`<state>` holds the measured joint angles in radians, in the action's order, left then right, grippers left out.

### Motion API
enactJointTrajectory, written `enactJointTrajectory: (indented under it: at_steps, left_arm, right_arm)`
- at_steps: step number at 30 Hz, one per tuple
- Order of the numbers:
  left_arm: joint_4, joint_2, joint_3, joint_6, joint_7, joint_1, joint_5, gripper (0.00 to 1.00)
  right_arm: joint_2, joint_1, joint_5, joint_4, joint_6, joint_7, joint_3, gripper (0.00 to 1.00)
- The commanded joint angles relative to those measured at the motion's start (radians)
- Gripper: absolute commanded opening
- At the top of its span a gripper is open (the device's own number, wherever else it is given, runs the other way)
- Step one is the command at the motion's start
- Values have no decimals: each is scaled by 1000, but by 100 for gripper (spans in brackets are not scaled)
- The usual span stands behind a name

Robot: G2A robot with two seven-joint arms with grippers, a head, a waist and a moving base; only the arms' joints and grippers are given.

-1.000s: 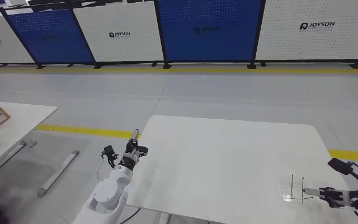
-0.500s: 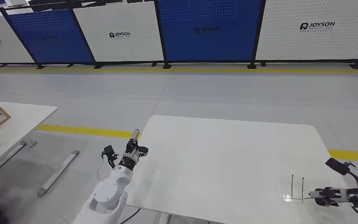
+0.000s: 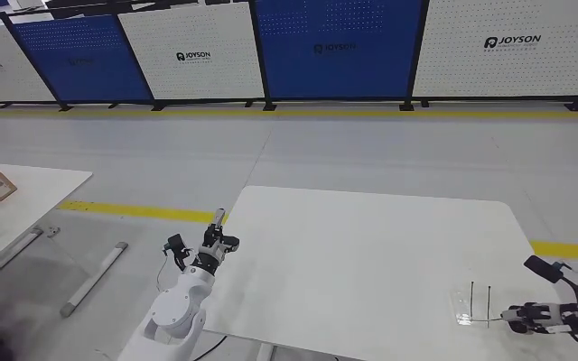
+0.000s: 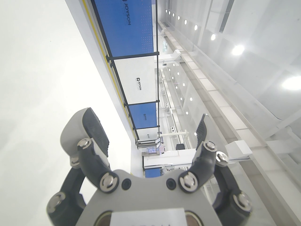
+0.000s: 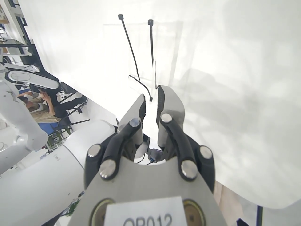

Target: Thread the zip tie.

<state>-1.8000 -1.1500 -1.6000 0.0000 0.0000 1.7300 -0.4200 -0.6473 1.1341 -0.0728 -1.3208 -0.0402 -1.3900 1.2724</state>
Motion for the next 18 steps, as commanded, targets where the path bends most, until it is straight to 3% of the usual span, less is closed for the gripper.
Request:
enactJointTrajectory:
  at_steps: [1,11,16,18]
  left_arm:
    - [0,0,0,0,0,0,0,100]
    - [0,0,0,0,0,0,0,100]
    - [0,0,0,0,0,0,0,100]
    - [0,0,0,0,0,0,0,100]
  right_arm:
    - [3,-8,1,2,4,0,-11,16]
    - [15,-37,19,9,4,0,-53,16]
    - [19,-51,20,12,10,0,-75,0]
    - [21,-56,22,15,10,0,-83,0]
